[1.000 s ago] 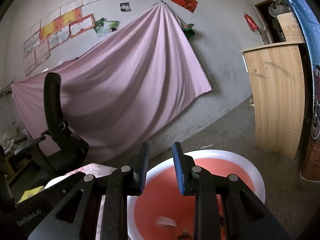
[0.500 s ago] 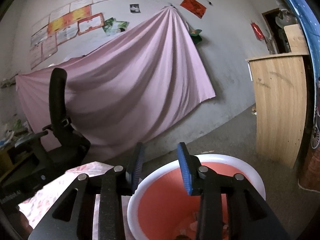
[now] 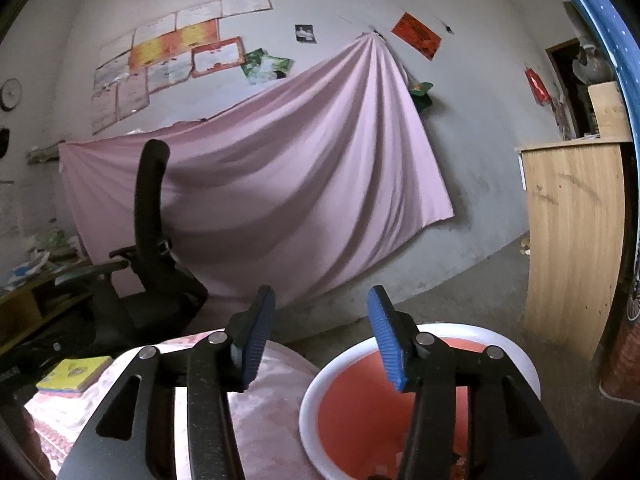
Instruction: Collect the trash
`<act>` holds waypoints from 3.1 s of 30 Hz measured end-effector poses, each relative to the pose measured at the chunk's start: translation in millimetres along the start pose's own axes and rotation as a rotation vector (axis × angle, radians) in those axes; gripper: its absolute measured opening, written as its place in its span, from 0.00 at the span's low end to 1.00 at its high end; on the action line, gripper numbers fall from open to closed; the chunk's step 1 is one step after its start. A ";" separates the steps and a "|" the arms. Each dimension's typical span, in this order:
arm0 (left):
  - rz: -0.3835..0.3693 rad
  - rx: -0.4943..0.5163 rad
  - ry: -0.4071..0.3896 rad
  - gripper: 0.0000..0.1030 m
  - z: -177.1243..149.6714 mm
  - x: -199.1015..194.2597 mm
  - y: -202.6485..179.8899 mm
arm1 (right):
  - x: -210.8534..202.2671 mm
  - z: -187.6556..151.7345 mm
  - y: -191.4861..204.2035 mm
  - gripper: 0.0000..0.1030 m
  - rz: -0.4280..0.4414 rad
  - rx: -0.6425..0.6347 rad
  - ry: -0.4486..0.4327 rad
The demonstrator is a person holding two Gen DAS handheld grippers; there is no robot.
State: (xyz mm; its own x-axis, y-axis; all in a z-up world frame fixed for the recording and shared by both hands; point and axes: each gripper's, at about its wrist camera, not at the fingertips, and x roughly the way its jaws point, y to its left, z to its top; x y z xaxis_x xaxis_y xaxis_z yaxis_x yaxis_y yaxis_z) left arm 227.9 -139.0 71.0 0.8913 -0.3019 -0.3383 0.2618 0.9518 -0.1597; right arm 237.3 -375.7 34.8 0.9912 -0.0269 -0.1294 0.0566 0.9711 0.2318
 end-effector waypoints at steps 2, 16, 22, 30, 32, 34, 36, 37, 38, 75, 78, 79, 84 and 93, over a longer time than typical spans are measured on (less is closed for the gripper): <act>0.020 -0.005 -0.012 0.73 -3.0 -11.8 6.8 | -6.9 0.7 5.4 0.70 0.021 0.003 -0.022; 0.148 -0.053 -0.073 0.83 -25.3 -92.8 50.7 | -65.7 -19.0 62.2 0.83 0.160 -0.064 -0.055; 0.187 -0.072 -0.114 0.99 -44.2 -130.7 62.7 | -95.2 -25.6 78.7 0.99 0.209 -0.081 -0.098; 0.225 -0.083 -0.141 0.99 -63.9 -170.2 73.0 | -128.5 -38.4 93.9 1.00 0.235 -0.123 -0.115; 0.233 -0.079 -0.146 0.99 -68.9 -180.1 73.3 | -137.2 -42.8 95.2 1.00 0.235 -0.130 -0.118; 0.242 -0.071 -0.154 0.99 -74.6 -187.8 75.3 | -144.7 -46.4 95.9 1.00 0.232 -0.138 -0.120; 0.250 -0.064 -0.160 0.99 -80.1 -195.9 76.4 | -152.0 -50.4 96.4 1.00 0.233 -0.141 -0.118; 0.256 -0.062 -0.163 0.99 -83.6 -200.7 76.6 | -156.7 -52.9 96.6 1.00 0.233 -0.139 -0.116; 0.261 -0.061 -0.164 0.99 -86.7 -204.2 77.7 | -161.1 -55.0 97.0 1.00 0.230 -0.136 -0.116; 0.409 0.002 -0.165 0.99 -161.2 -231.2 93.1 | -181.5 -103.2 113.2 1.00 0.206 -0.230 0.038; 0.411 -0.003 -0.168 0.99 -161.7 -231.2 93.3 | -181.6 -103.4 113.8 1.00 0.207 -0.231 0.038; 0.412 -0.005 -0.168 0.99 -161.6 -230.8 93.6 | -182.0 -103.2 113.9 1.00 0.208 -0.233 0.039; 0.412 -0.010 -0.166 0.99 -161.1 -230.5 96.3 | -182.5 -103.0 114.4 1.00 0.209 -0.234 0.039; 0.414 -0.011 -0.168 0.99 -161.1 -230.3 95.5 | -182.8 -102.8 114.1 1.00 0.209 -0.235 0.038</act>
State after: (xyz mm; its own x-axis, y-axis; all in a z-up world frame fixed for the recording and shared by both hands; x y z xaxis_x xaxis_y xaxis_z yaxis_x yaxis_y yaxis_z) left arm -12.0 12.7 -15.7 0.9682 0.1178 -0.2208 -0.1325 0.9898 -0.0530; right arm 50.3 -235.6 -14.2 0.9729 0.1841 -0.1398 -0.1819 0.9829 0.0287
